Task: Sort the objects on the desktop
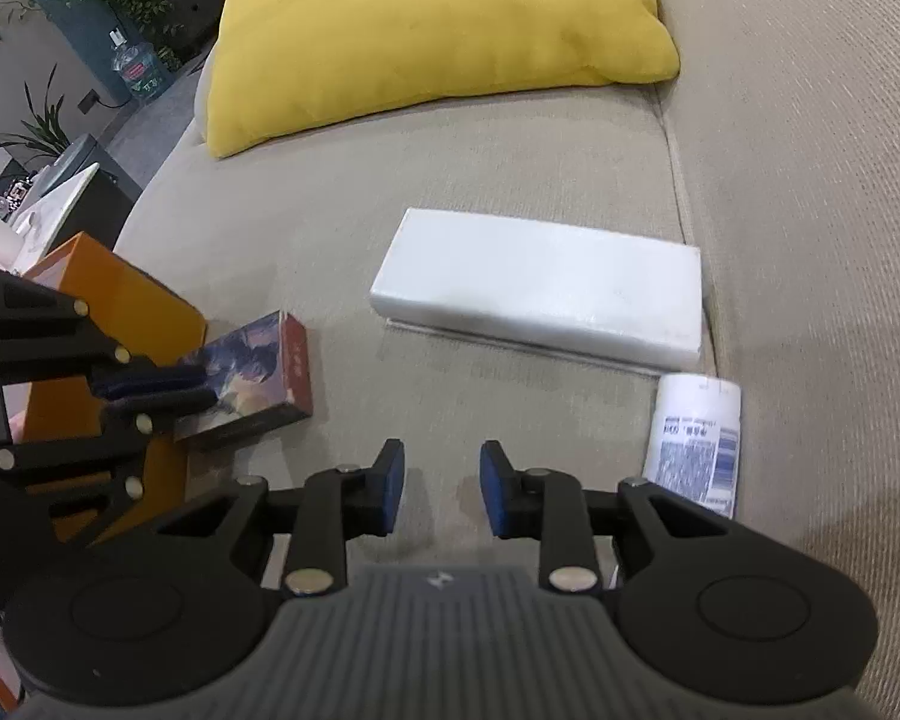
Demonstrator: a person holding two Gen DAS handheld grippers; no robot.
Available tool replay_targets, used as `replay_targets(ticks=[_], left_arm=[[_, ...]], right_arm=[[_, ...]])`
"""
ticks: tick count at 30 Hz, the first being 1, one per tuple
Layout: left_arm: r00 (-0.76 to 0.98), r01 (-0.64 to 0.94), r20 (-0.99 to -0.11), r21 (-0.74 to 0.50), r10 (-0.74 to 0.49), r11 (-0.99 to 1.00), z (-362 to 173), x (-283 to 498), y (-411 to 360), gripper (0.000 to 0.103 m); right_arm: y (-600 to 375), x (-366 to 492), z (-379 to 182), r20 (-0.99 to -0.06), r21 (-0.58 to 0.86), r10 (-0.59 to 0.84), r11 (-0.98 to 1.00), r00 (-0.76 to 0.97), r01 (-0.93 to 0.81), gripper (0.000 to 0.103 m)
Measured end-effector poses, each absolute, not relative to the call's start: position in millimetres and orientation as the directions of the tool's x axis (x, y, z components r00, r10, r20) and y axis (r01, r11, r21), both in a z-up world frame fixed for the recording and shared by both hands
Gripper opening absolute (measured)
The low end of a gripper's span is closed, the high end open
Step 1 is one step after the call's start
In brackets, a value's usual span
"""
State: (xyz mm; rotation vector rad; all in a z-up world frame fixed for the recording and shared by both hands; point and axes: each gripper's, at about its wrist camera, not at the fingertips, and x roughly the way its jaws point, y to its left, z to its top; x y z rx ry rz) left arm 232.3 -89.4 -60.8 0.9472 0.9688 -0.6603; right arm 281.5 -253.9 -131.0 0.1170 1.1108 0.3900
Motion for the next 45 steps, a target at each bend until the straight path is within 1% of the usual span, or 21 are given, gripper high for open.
replay_targets(ticks=[1,2,5,7,9,12,15,16,20,22,24,25,26,27,28,31,35,39,42,45], left_arm=[[0.425,0.828,-0.903,0.359,-0.065,0.43,-64.3,232.8,-91.7,0.045],[0.419,0.84,-0.905,0.359,-0.066,0.408,-68.0,230.2,-95.5,0.054],[0.423,0.845,-0.906,0.386,-0.023,0.371,-87.0,239.5,-107.2,0.054],[0.417,0.845,-0.909,0.39,0.007,0.366,-97.4,244.7,-113.8,0.055],[0.398,0.843,-0.916,0.384,0.042,0.376,-106.5,250.8,-118.7,0.059],[0.405,0.834,-0.911,0.404,0.081,0.375,-114.7,257.5,-123.8,0.068],[0.392,0.838,-0.914,0.4,0.102,0.37,-119.4,263.8,-128.8,0.074],[0.388,0.84,-0.916,0.398,0.106,0.369,-120.1,265.6,-130.1,0.074],[0.376,0.842,-0.919,0.394,0.121,0.37,-122.6,272.3,-135.2,0.075],[0.379,0.833,-0.916,0.4,0.133,0.382,-123.6,277.0,-137.5,0.072],[0.402,0.814,-0.904,0.426,0.147,0.394,-123.4,281.5,-139.6,0.056],[0.411,0.803,-0.899,0.436,0.152,0.407,-122.6,284.2,-139.6,0.053],[0.423,0.791,-0.893,0.447,0.155,0.417,-120.9,286.0,-139.0,0.046],[0.431,0.785,-0.889,0.454,0.155,0.422,-119.0,286.1,-138.6,0.033],[0.437,0.776,-0.886,0.459,0.156,0.432,-115.5,285.7,-137.5,0.026],[0.43,0.757,-0.897,0.419,0.1,0.501,-98.6,281.4,-132.3,0.026],[0.483,0.724,-0.876,0.401,0.004,0.562,-67.8,259.3,-129.6,0.026],[0.482,0.708,-0.871,0.323,-0.095,0.628,-38.9,235.9,-125.7,0.026],[0.461,0.702,-0.874,0.251,-0.156,0.667,-31.5,224.2,-129.4,0.027],[0.447,0.686,-0.873,0.196,-0.194,0.7,-36.1,212.5,-116.1,0.027]], right_arm=[[-254.7,281.0,-131.9,-0.847,0.291,0.37,0.924,0.381,-0.249,0.036],[-255.6,280.1,-133.0,-0.849,0.29,0.37,0.923,0.379,-0.251,0.037],[-258.6,277.8,-136.0,-0.859,0.269,0.352,0.929,0.373,-0.255,0.037],[-261.2,278.1,-136.3,-0.853,0.282,0.365,0.924,0.373,-0.258,0.037],[-262.2,278.0,-137.0,-0.847,0.288,0.37,0.923,0.38,-0.256,0.037],[-264.5,276.8,-137.2,-0.841,0.287,0.37,0.923,0.395,-0.255,0.038],[-267.1,276.0,-137.1,-0.829,0.306,0.389,0.917,0.402,-0.256,0.039],[-268.4,275.4,-136.3,-0.826,0.307,0.39,0.917,0.407,-0.256,0.042],[-272.8,273.7,-135.8,-0.817,0.316,0.392,0.918,0.422,-0.24,0.042],[-273.8,273.1,-134.6,-0.814,0.316,0.39,0.919,0.431,-0.236,0.042],[-274.1,272.0,-133.1,-0.809,0.319,0.393,0.918,0.436,-0.235,0.042],[-274.3,271.6,-132.4,-0.808,0.319,0.392,0.919,0.439,-0.233,0.042],[-274.6,270.9,-131.5,-0.808,0.316,0.389,0.92,0.443,-0.23,0.042],[-275.3,270.1,-130.4,-0.809,0.312,0.382,0.923,0.446,-0.225,0.042],[-276.4,269.1,-128.8,-0.81,0.307,0.375,0.926,0.45,-0.218,0.042],[-279.3,263.7,-121.2,-0.809,0.291,0.353,0.935,0.47,-0.203,0.042],[-280.6,251.0,-108.7,-0.813,0.244,0.31,0.95,0.493,-0.195,0.042],[-287.1,235.5,-104.0,-0.831,0.189,0.25,0.967,0.496,-0.171,0.042],[-297.5,224.1,-106.3,-0.85,0.158,0.204,0.978,0.487,-0.134,0.042],[-306.6,212.1,-107.8,-0.862,0.13,0.164,0.986,0.479,-0.105,0.042]])
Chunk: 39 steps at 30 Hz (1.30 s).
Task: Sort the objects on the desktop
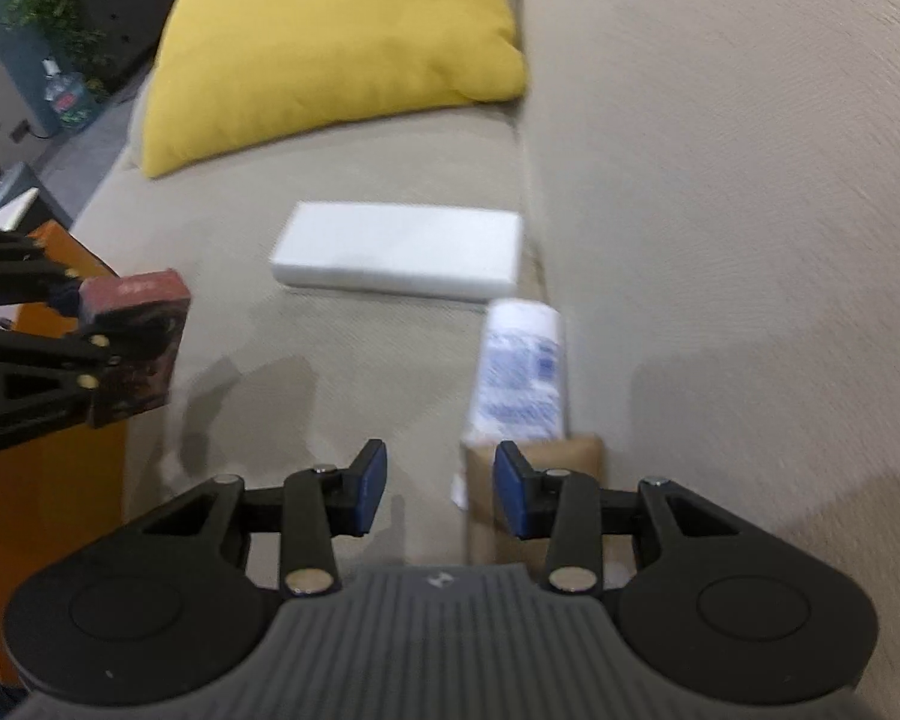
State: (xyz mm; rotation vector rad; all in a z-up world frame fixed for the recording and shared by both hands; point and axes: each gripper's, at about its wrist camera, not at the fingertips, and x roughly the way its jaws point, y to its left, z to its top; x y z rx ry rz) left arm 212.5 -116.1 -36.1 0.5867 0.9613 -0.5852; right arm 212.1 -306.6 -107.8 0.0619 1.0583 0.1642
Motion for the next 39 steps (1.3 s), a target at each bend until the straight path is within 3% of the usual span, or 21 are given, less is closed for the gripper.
replay_targets(ticks=[4,14,18,23,28,32,35,39], left_arm=[[0.49,0.661,-0.846,0.204,-0.21,0.722,-33.4,194.5,-116.8,0.027],[0.455,0.585,-0.857,0.083,-0.242,0.807,-35.8,178.1,-93.1,0.026],[0.458,0.566,-0.849,0.05,-0.263,0.823,-38.6,177.0,-86.0,0.026],[0.447,0.578,-0.853,0.046,-0.269,0.814,-40.7,177.2,-83.4,0.026],[0.424,0.596,-0.871,0.062,-0.248,0.801,-43.8,176.8,-84.0,0.026],[0.412,0.585,-0.877,0.048,-0.246,0.809,-48.3,178.6,-83.0,0.026],[0.415,0.576,-0.875,0.038,-0.252,0.817,-48.4,178.7,-82.4,0.026],[0.414,0.572,-0.875,0.034,-0.252,0.82,-47.9,180.1,-83.4,0.026]], right_arm=[[-315.0,200.4,-112.0,-0.881,0.095,0.124,0.992,0.457,-0.086,0.042],[-298.7,212.1,-121.4,-0.91,-0.02,0.04,0.99,0.412,-0.141,0.043],[-285.4,222.5,-123.3,-0.93,-0.077,0.01,0.972,0.367,-0.222,0.053],[-282.3,231.6,-95.6,-0.934,-0.108,0.044,0.911,0.355,-0.398,0.055],[-272.3,233.4,-89.5,-0.955,-0.164,0.026,0.78,0.294,-0.604,0.053],[-268.7,227.9,-102.3,-0.948,-0.276,-0.03,0.58,0.318,-0.767,0.053],[-266.4,223.1,-117.5,-0.962,-0.265,-0.056,0.411,0.266,-0.872,0.054],[-259.9,227.1,-137.2,-0.963,-0.264,-0.126,0.279,0.237,-0.923,0.067]])
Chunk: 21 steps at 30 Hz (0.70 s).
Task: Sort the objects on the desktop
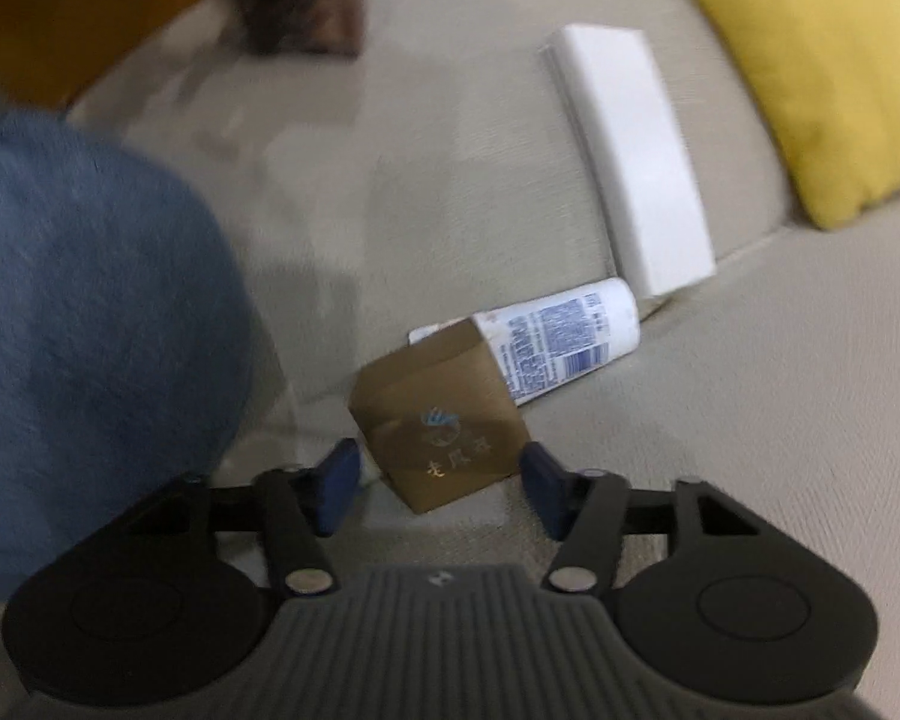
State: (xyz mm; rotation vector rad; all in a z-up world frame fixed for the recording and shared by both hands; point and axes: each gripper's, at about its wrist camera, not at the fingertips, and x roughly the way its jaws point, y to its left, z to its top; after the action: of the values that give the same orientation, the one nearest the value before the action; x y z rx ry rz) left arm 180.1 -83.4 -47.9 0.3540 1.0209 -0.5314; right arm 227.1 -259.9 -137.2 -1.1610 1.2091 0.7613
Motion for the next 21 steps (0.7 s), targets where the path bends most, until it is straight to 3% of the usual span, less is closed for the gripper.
replay_targets(ticks=[2,10,21], left_arm=[[0.413,0.573,-0.875,0.033,-0.253,0.819,-47.7,180.5,-84.0,0.026],[0.416,0.548,-0.868,0.002,-0.271,0.836,-45.6,183.6,-78.0,0.026],[0.504,0.495,-0.807,-0.023,-0.308,0.869,10.8,153.2,-44.3,0.026]], right_arm=[[-256.1,229.7,-143.4,-0.959,-0.274,-0.139,0.233,0.247,-0.933,0.074],[-248.3,238.4,-163.0,-0.963,-0.232,-0.17,0.142,0.207,-0.962,0.066],[-244.9,233.9,-94.9,-0.942,-0.333,-0.037,0.236,0.334,-0.913,0.063]])
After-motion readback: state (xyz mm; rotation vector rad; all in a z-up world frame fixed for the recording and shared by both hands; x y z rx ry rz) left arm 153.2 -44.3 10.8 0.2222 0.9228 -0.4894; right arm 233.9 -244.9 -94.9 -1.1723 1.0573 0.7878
